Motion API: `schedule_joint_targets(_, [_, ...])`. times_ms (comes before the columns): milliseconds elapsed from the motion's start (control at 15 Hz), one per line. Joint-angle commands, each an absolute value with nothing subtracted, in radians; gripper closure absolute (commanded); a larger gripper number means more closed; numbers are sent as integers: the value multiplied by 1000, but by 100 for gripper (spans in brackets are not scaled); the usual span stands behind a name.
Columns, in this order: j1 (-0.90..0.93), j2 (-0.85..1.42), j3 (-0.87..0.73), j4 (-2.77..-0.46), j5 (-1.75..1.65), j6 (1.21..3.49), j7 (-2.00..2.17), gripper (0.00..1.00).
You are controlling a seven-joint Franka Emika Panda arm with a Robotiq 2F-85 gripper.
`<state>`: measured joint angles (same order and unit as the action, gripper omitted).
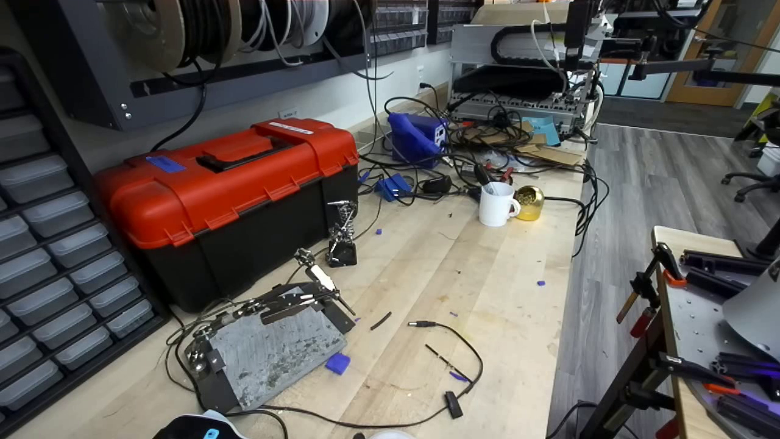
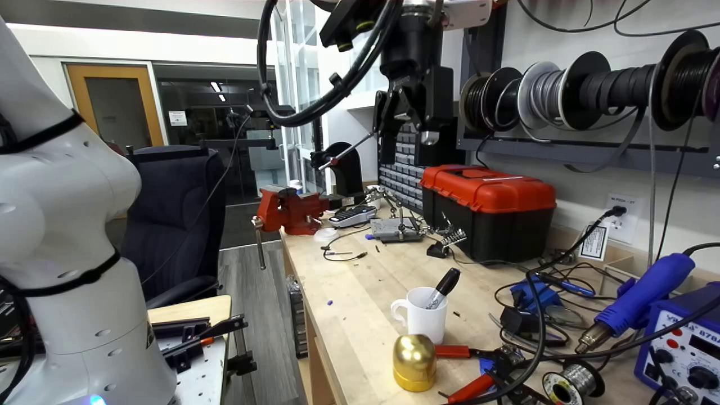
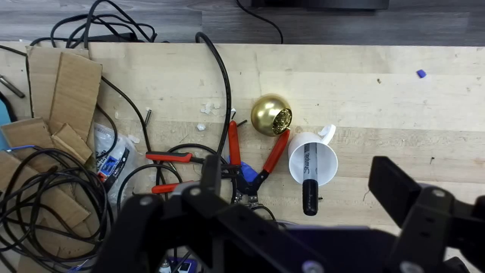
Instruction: Pick up the marker in the white mug and place it on the table.
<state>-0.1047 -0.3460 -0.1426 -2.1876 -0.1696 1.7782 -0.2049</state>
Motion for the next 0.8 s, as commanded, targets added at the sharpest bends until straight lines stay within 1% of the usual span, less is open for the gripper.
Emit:
schedule_joint_targets(0, [-104, -345, -143, -2185, -169, 1775, -205, 0])
schedule_joint_targets(400, [-97, -261, -143, -2111, -163, 1785, -224, 0])
schedule_joint_targets(733, [-80, -141, -139, -2009, -118, 1773, -269, 0])
